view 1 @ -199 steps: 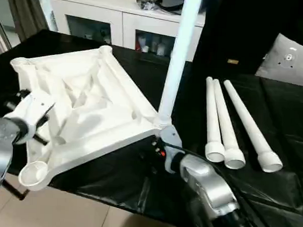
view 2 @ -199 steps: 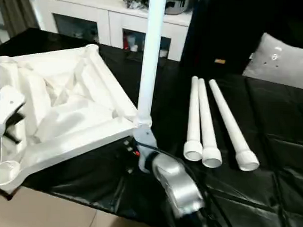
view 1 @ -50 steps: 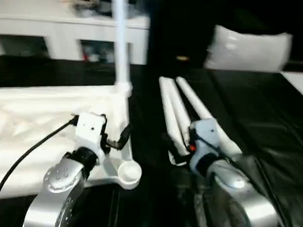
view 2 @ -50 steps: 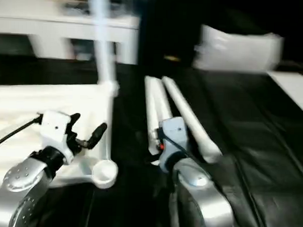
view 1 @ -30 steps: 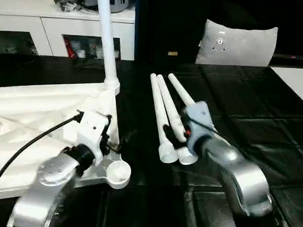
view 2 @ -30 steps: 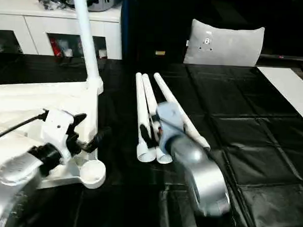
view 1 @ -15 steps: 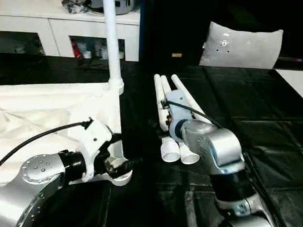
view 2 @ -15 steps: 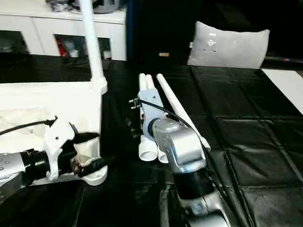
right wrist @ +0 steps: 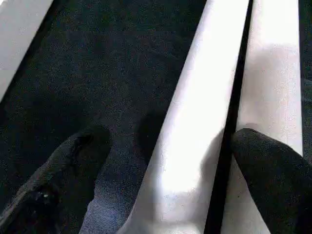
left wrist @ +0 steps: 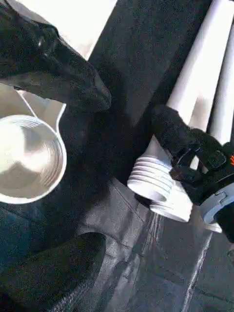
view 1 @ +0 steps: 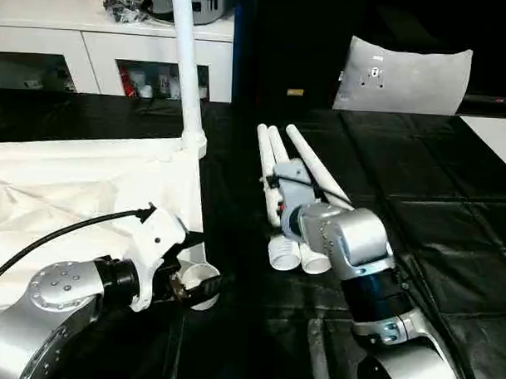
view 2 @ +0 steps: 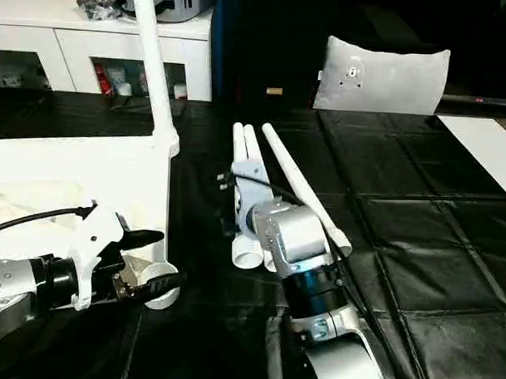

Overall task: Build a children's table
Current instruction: Pick table leg

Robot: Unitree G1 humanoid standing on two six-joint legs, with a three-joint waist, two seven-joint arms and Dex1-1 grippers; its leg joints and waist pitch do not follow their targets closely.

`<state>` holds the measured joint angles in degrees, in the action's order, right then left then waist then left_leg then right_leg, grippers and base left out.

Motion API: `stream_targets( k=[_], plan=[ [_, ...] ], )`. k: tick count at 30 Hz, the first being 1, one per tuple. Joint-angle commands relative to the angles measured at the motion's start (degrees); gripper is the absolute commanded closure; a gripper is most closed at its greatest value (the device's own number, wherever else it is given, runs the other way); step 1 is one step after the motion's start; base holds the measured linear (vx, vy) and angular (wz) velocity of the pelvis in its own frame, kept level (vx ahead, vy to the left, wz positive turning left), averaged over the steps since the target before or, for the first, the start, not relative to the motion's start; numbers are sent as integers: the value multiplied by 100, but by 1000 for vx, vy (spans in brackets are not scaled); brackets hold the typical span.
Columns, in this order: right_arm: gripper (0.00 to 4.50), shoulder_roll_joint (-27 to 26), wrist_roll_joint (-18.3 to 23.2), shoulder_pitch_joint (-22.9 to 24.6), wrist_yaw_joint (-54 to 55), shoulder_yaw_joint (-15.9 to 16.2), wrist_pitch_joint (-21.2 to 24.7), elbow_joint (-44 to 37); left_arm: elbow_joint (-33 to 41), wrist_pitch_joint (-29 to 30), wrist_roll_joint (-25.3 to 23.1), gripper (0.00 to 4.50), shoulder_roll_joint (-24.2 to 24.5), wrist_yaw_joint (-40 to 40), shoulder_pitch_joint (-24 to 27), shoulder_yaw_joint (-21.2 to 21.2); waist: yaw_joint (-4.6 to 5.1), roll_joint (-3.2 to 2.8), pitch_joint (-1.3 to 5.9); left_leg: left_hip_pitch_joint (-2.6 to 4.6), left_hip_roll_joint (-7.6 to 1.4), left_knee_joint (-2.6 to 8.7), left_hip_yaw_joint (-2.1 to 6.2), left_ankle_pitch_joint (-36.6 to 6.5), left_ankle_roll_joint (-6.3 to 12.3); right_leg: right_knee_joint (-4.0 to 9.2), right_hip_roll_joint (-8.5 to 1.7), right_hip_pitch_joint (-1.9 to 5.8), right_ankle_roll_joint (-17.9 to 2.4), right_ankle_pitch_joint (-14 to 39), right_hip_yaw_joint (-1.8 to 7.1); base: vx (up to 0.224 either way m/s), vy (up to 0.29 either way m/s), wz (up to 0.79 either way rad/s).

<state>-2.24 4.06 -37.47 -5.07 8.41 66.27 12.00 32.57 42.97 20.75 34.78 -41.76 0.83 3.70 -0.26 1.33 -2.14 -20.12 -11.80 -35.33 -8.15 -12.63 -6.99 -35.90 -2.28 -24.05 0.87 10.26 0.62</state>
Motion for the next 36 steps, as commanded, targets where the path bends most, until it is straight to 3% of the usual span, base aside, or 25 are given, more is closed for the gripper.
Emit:
stream_targets(
  k=[1, 12, 18, 26, 27, 36],
  plan=[
    [0, 8, -19, 14, 13, 1, 46, 48, 92, 8, 50, 6, 31, -9, 42, 53, -5, -94, 246, -6, 55, 483, -96, -1194, -527, 393, -207, 221, -627, 1433, 98, 0, 0, 0],
    [0, -56, 110, 44, -227, 15, -126, 312, 215, 26, 58, 6, 117, 4, 107, 131, -4, -103, 234, -6, 48, 495, -88, -1350, -500, 414, -215, 202, -609, 1657, 102, 0, 0, 0],
    [55, -74, 109, 116, -320, 72, -224, 443, 284, 77, 95, 0, 155, 18, 95, 158, -3, -111, 243, -10, 50, 488, -93, -1265, -510, 397, -208, 211, -669, 1478, 97, 0, 0, 0],
    [112, -33, 96, 191, -478, 139, -346, 639, 352, 154, 149, 0, 178, 45, 55, 196, 2, -93, 219, -6, 45, 501, -84, -1506, -485, 438, -217, 186, -601, 1917, 99, 0, 0, 0],
    [121, -33, 83, 189, -496, 149, -400, 680, 362, 171, 158, 0, 197, 43, 50, 201, -1, -116, 220, 0, 44, 500, -80, -1531, -489, 439, -220, 180, -588, 1961, 100, 0, 0, 0],
    [196, -83, 76, 230, -468, 100, -414, 755, 371, 170, 131, 0, 206, 55, 36, 266, 9, -124, 223, -2, 45, 504, -76, -1564, -490, 444, -210, 173, -592, 1953, 96, 0, 0, 0]
  ],
)
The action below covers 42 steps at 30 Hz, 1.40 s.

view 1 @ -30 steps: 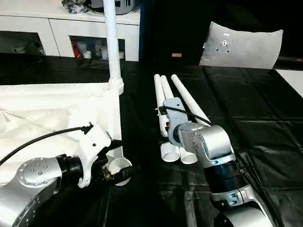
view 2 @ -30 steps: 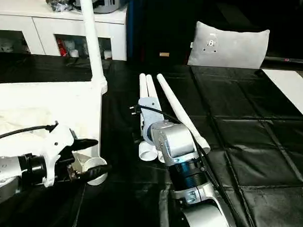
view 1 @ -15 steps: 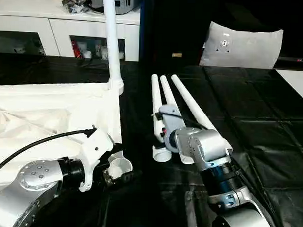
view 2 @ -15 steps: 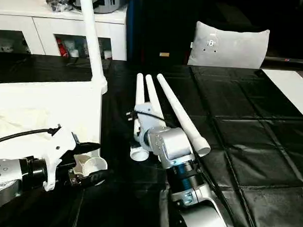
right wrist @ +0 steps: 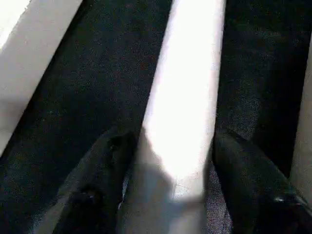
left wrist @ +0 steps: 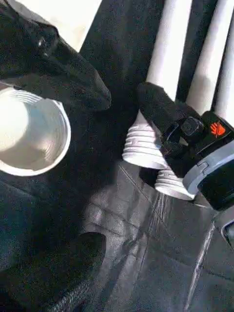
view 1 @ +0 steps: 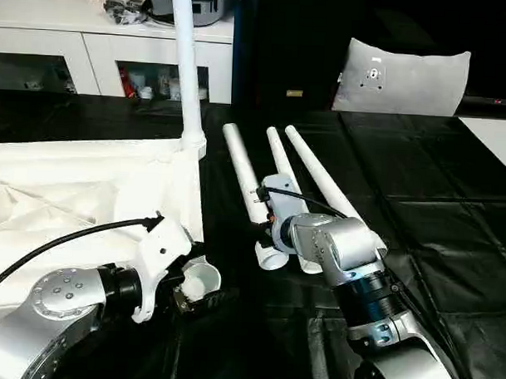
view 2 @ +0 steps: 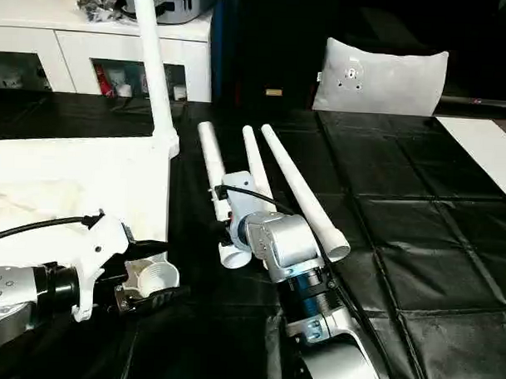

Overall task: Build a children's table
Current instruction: Pick table leg

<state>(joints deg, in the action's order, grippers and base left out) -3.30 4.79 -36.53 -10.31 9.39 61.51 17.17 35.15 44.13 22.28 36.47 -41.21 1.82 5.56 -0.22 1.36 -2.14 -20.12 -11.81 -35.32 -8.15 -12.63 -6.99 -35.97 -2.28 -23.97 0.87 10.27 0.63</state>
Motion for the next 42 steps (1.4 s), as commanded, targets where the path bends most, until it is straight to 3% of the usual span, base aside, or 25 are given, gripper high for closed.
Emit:
stream_targets(
  k=[1, 5, 14, 18, 21, 22, 24, 26, 27, 28, 29, 30, 31, 33, 34, 35, 36, 38, 39, 41, 42],
  plan=[
    [206, 12, -14, 135, 79, -10, 49, 242, 106, 56, -20, 0, 33, 4, -79, 87, 7, -125, 224, -5, 44, 504, -75, -1561, -491, 449, -212, 168, -593, 1945, 96, 0, 0, 0],
    [244, -40, -12, 140, 121, -93, 60, 277, 79, 20, -18, 0, 52, 35, -94, 101, 10, -125, 218, -2, 47, 504, -76, -1624, -487, 464, -212, 155, -573, 2057, 99, 0, 0, 0],
    [262, -145, -14, 79, 255, -240, -75, 401, -7, -234, -248, 0, 35, 192, -112, 145, 20, -119, 214, 0, 40, 517, -61, -1735, -489, 481, -215, 139, -510, 2209, 94, 0, 0, 0],
    [264, -277, -8, 35, 656, -666, -453, 483, -135, -400, -413, 0, 0, 314, -141, 181, 27, -122, 223, 22, 42, 511, -65, -1819, -511, 491, -214, 116, -479, 2282, 91, 0, 0, 0],
    [264, -338, 107, 82, 675, -865, -866, 346, -341, -463, -494, 0, -122, 489, -261, 107, 18, -144, 233, 20, 48, 514, -74, -1720, -509, 472, -202, 128, -515, 2009, 91, 0, 0, 0],
    [264, -319, 153, 120, 516, -809, -1014, 263, -474, -496, -547, 0, -162, 573, -331, 56, -13, -247, 243, 42, 53, 506, -66, -1733, -520, 465, -208, 123, -531, 1926, 85, 0, 0, 0],
    [264, -387, 298, 238, 352, -877, -1331, 77, -745, -560, -640, 0, -202, 686, -506, -14, 13, -171, 248, -16, 58, 516, -70, -1608, -476, 458, -201, 186, -597, 1676, 79, 0, 0, 0],
    [264, -436, 363, 276, 346, -974, -1491, -7, -883, -628, -666, 0, -262, 761, -607, -65, 4, -189, 256, -14, 52, 506, -69, -1478, -472, 431, -213, 194, -668, 1499, 90, 0, 0, 0],
    [264, -441, 396, 291, 304, -998, -1596, -76, -954, -621, -641, 0, -302, 801, -671, -128, 10, -168, 273, -20, 54, 498, -73, -1368, -467, 411, -208, 217, -722, 1353, 87, 0, 0, 0],
    [264, -456, 437, 297, 290, -1047, -1679, -121, -989, -623, -631, 0, -325, 825, -710, -168, -11, -205, 287, -19, 57, 486, -76, -1179, -461, 383, -217, 232, -790, 1111, 90, 0, 0, 0],
    [264, -540, 720, 290, 149, -1303, -1763, -289, -1034, -558, -513, 0, -458, 913, -825, -318, -8, -198, 294, -30, 64, 467, -96, -1012, -427, 369, -212, 248, -846, 840, 96, 0, 0, 0],
    [264, -556, 778, 288, 118, -1353, -1774, -323, -1042, -541, -486, 0, -485, 929, -847, -347, -18, -188, 299, -31, 62, 458, -103, -939, -415, 358, -211, 255, -862, 722, 101, 0, 0, 0],
    [264, -646, 1226, 287, -167, -1677, -1925, -617, -1118, -444, -200, 0, -739, 978, -1102, -541, -30, -184, 303, -37, 67, 455, -109, -763, -395, 334, -198, 272, -889, 469, 99, 0, 0, 0],
    [264, -626, 1414, 332, -366, -1756, -2056, -814, -1191, -334, -13, 0, -929, 1047, -1318, -645, -63, -173, 316, -42, 71, 439, -120, -480, -333, 292, -186, 290, -963, 18, 92, 0, 0, 0],
    [264, -608, 1440, 349, -421, -1749, -2089, -850, -1214, -308, 22, 0, -974, 1077, -1370, -665, -80, -173, 315, -43, 66, 438, -115, -468, -325, 295, -196, 295, -972, 3, 88, 0, 0, 0],
    [264, -467, 1600, 424, -924, -1643, -2193, -1015, -1371, -219, 213, 0, -1294, 1310, -1697, -819, -82, -122, 307, -62, 72, 442, -121, -506, -296, 297, -198, 321, -991, 76, 93, 0, 0, 0],
    [264, -467, 1600, 424, -924, -1643, -2193, -1015, -1371, -219, 213, 0, -1294, 1310, -1697, -819, -95, -143, 302, -43, 59, 441, -120, -577, -273, 322, -210, 305, -1004, 203, 90, 0, 0, 0],
    [264, -409, 1971, 518, -1409, -1745, -2253, -1168, -1573, -175, 511, 0, -1712, 1578, -2057, -1054, -88, -106, 292, -66, 64, 448, -125, -663, -261, 333, -215, 326, -1004, 369, 95, 0, 0, 0],
    [264, -372, 2450, 626, -1859, -1939, -2261, -1366, -1763, -143, 996, 0, -2178, 1851, -2431, -1393, -104, -79, 293, -63, 68, 429, -142, -696, -206, 358, -220, 336, -1034, 485, 110, 0, 0, 0],
    [264, -359, 2540, 653, -1948, -1969, -2264, -1415, -1795, -121, 1099, 0, -2274, 1904, -2510, -1479, -147, -92, 303, -37, 50, 419, -133, -670, -177, 368, -238, 315, -1072, 488, 108, 0, 0, 0],
    [264, -330, 2831, 742, -2193, -2068, -2192, -1565, -1894, 15, 1613, 0, -2555, 2102, -2756, -1790, -144, -57, 289, -82, 64, 432, -127, -630, -161, 354, -230, 344, -1071, 518, 105, 0, 0, 0]
  ],
)
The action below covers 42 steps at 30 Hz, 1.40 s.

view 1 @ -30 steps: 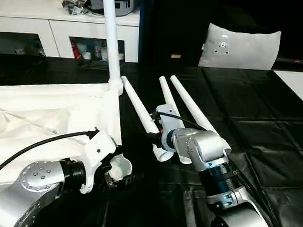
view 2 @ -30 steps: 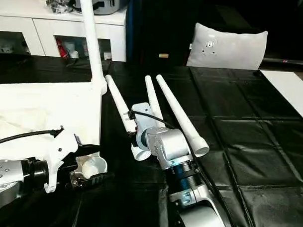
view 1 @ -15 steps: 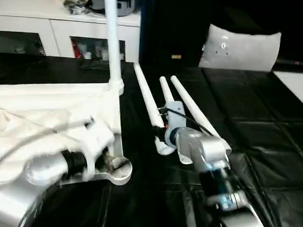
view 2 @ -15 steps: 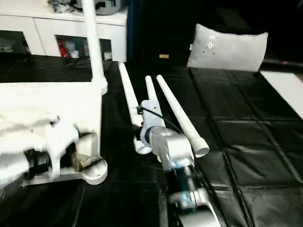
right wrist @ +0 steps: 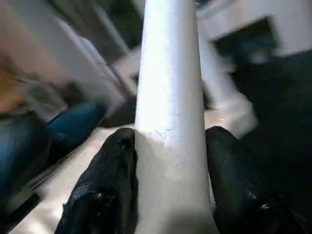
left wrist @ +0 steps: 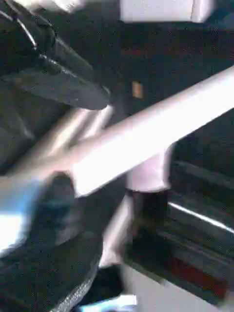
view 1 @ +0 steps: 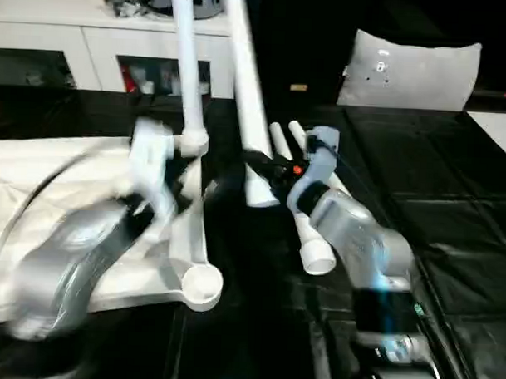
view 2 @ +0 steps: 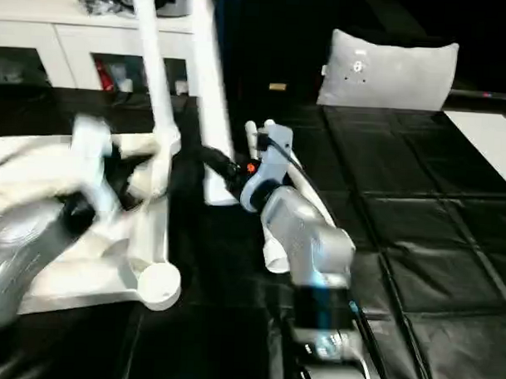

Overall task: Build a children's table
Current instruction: Pick table leg

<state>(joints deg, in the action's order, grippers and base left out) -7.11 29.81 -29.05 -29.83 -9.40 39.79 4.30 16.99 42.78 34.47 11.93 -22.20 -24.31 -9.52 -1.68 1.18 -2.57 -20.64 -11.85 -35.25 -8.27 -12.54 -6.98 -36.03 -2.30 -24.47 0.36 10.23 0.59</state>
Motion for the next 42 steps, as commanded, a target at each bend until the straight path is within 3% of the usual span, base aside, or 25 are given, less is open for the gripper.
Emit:
stream_targets(
  k=[1, 7, 8, 19, 22, 24, 26, 30, 36, 42],
  plan=[
    [264, 69, 514, 46, -356, -256, 56, -363, -154, 229, 653, 0, -257, 311, -289, -447, -25, -29, 334, -7, 64, 411, -126, -672, -151, 383, -229, 375, -998, 659, 107, 0, 0, 0],
    [264, 92, 996, 209, -715, -326, 242, -635, -354, 405, 1373, 0, -625, 510, -651, -792, -52, -9, 329, -40, 65, 424, -105, -578, -91, 418, -240, 386, -907, 942, 94, 0, 0, 0],
    [264, 128, 1246, 304, -875, -285, 324, -766, -408, 586, 1587, 0, -734, 571, -789, -862, -46, -8, 326, -31, 70, 417, -110, -580, -100, 424, -232, 378, -893, 985, 91, 0, 0, 0],
    [264, 240, 1420, 437, -1014, -109, 418, -944, -378, 871, 2018, 0, -826, 701, -873, -760, -60, -21, 324, -41, 49, 431, -94, -509, -118, 442, -247, 369, -843, 1014, 74, 0, 0, 0],
    [264, 377, 853, 467, -889, 268, 45, -980, -374, 844, 1790, 0, -731, 720, -871, -632, -67, -17, 327, -50, 42, 432, -93, -430, -129, 444, -256, 377, -802, 968, 67, 0, 0, 0],
    [264, 404, 206, 432, -597, 573, -519, -783, -342, 718, 1492, 0, -647, 739, -854, -485, -59, -12, 321, -53, 44, 435, -95, -421, -161, 448, -260, 373, -763, 1018, 68, 0, 0, 0],
    [264, 422, -67, 414, -481, 711, -757, -691, -314, 654, 1356, 28, -606, 777, -846, -397, -50, -21, 317, -44, 38, 438, -99, -525, -203, 464, -266, 351, -728, 1188, 72, 0, 0, 0],
    [264, 489, -1092, 363, -83, 1251, -1743, -373, -186, 350, 951, 36, -658, 1065, -831, -106, -45, -22, 327, -61, 28, 432, -89, -454, -242, 429, -274, 364, -713, 979, 72, 0, 0, 0],
    [264, 420, -1543, 473, 166, 1509, -2395, -243, -170, 108, 601, 36, -952, 1570, -827, -44, -24, 3, 335, -71, 36, 418, -103, -386, -157, 389, -250, 396, -822, 471, 72, 0, 0, 0],
    [264, 392, -1841, 601, 281, 1710, -2902, -75, -209, -207, 14, 36, -877, 1736, -769, 253, -17, -2, 323, -65, 39, 419, -101, -533, -83, 418, -250, 383, -773, 641, 71, 0, 0, 0]
  ],
)
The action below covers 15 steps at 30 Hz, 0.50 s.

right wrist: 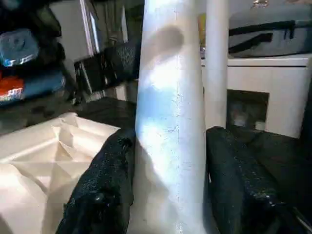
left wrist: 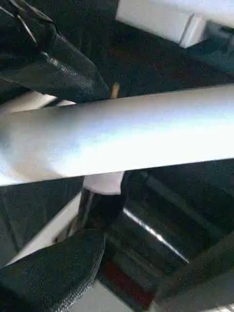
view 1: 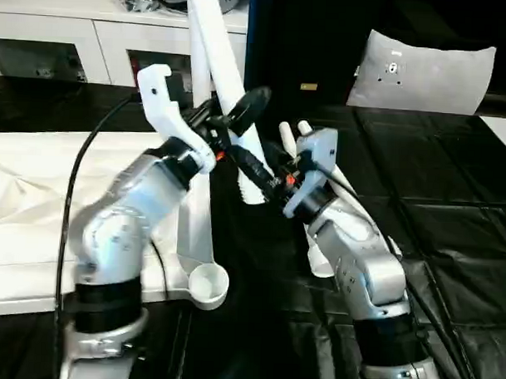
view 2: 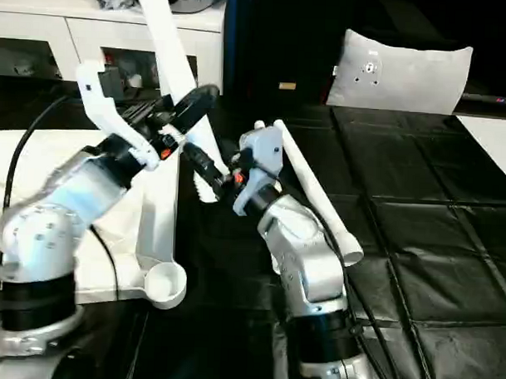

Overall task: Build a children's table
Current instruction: Pick table leg

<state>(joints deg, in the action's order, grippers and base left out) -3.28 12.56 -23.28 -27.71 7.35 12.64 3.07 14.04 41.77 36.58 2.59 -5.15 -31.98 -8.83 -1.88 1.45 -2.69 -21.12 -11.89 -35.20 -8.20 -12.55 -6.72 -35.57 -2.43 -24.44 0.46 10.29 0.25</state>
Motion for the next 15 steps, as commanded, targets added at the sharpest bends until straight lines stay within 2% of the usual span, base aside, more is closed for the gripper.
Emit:
stream_targets(
  k=[1, 3, 9, 10, 15],
  plan=[
    [264, -6, -153, 38, 94, 66, -300, 101, 94, -183, -395, 36, 183, -46, 32, 371, -4, -36, 337, -11, 33, 421, -102, -578, -98, 379, -250, 373, -742, 740, 105, 0, 0, 0],
    [264, -32, -166, 50, 102, 86, -375, 147, 108, -287, -729, 36, 392, -162, 83, 685, 14, -48, 339, -11, 34, 423, -98, -584, -113, 364, -239, 366, -715, 757, 101, 0, 0, 0],
    [264, -36, -200, 35, 70, 124, -558, 203, 117, -269, -952, 36, 461, -138, 182, 900, 9, -54, 350, -5, 36, 411, -102, -446, -122, 325, -231, 382, -841, 336, 100, 0, 0, 0],
    [264, -34, -198, 32, 55, 131, -591, 214, 116, -282, -973, 56, 469, -144, 195, 927, 14, -52, 348, -7, 39, 409, -105, -460, -118, 326, -229, 381, -842, 344, 101, 0, 0, 0],
    [264, 23, -292, -1, -12, 244, -829, 283, 80, -322, -1004, 87, 428, -106, 222, 909, 10, -43, 346, -9, 42, 408, -110, -512, -119, 332, -232, 388, -865, 416, 105, 0, 0, 0]
  ],
)
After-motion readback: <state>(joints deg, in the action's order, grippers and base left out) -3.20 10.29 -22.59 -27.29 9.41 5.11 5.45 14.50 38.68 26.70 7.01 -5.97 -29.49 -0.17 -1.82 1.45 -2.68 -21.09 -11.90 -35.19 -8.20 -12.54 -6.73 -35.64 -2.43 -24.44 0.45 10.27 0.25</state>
